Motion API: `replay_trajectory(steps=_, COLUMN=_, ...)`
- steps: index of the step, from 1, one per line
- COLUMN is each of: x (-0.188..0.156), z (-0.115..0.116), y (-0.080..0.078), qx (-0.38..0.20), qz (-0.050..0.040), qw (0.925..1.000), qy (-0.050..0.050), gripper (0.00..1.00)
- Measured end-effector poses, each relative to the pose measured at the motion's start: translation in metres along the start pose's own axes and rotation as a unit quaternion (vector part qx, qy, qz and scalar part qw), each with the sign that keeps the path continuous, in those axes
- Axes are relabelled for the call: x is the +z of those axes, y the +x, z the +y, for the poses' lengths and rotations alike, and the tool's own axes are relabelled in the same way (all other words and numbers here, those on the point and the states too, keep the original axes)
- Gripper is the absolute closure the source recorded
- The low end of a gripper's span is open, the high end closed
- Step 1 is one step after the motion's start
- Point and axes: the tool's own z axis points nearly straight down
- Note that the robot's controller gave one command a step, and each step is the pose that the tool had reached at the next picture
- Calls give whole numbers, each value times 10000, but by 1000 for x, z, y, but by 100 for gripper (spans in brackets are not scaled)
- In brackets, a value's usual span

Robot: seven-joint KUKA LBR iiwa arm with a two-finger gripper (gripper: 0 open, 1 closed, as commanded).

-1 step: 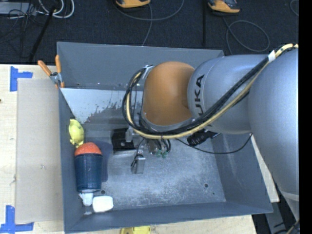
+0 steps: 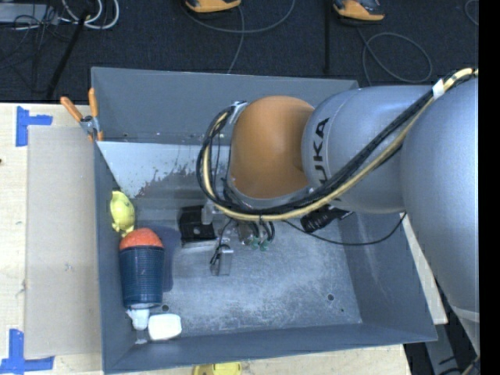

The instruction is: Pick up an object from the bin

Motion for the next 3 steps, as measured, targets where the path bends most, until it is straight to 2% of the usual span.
replay_trajectory(steps=1, x=10, z=6, y=-12, qx=225, qz=-27, qw=9997, qy=-5, gripper=0)
replay_trajectory(steps=2, x=52, z=-4, y=-26, qx=1092, qz=-43, qw=9940, qy=-27, gripper=0)
replay_trajectory(steps=3, x=62, z=-6, y=-43, qx=506, qz=-67, qw=9987, qy=-18, gripper=100)
